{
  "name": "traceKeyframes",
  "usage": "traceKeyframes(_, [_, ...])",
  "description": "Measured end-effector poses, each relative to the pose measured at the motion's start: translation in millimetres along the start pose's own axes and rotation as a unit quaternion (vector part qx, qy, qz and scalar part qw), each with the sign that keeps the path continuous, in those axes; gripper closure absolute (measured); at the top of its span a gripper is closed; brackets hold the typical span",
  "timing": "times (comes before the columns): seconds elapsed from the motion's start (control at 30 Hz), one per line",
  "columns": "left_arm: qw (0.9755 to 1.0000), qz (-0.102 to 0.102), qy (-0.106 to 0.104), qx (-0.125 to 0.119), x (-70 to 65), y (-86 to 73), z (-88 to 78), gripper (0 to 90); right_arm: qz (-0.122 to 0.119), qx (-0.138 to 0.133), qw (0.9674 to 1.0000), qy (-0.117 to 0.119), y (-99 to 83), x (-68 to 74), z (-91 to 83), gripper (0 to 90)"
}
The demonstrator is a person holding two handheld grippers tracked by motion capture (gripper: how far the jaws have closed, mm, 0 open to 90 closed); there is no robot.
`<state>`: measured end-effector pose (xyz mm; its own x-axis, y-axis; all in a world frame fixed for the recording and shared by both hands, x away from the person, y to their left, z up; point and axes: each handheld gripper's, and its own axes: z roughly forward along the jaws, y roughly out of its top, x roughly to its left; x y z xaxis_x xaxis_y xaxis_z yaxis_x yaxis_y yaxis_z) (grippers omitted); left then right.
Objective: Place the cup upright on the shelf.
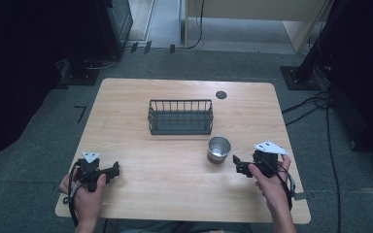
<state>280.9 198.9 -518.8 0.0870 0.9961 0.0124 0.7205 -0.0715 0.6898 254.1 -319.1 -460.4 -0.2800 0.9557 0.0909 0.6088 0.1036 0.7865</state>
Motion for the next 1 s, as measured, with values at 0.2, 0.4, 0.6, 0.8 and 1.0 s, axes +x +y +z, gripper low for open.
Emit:
traceKeyframes(0.2, [1.0000, 0.000, 0.000, 0.000, 0.0, 0.0, 0.0, 0.0, 0.000, -0.002, 0.9999, 0.017, 4.8, 8.8, 3.3, 3.0])
traceKeyframes(0.4, [1.0000, 0.000, 0.000, 0.000, 0.0, 0.0, 0.0, 0.0, -0.004, -0.005, 0.9995, 0.030, 11.2, 20.4, 7.1, 2.7])
traceKeyframes(0.6, [1.0000, 0.000, 0.000, 0.000, 0.0, 0.0, 0.0, 0.0, -0.005, -0.004, 0.9991, 0.042, 15.4, 28.8, 13.1, 2.7])
traceKeyframes(0.8, [1.0000, 0.000, 0.000, 0.000, 0.0, 0.0, 0.0, 0.0, -0.003, -0.003, 0.9987, 0.050, 18.8, 37.2, 20.2, 2.7])
traceKeyframes(1.0, [1.0000, 0.000, 0.000, 0.000, 0.0, 0.0, 0.0, 0.0, -0.005, -0.001, 0.9986, 0.052, 20.9, 45.2, 28.6, 2.7])
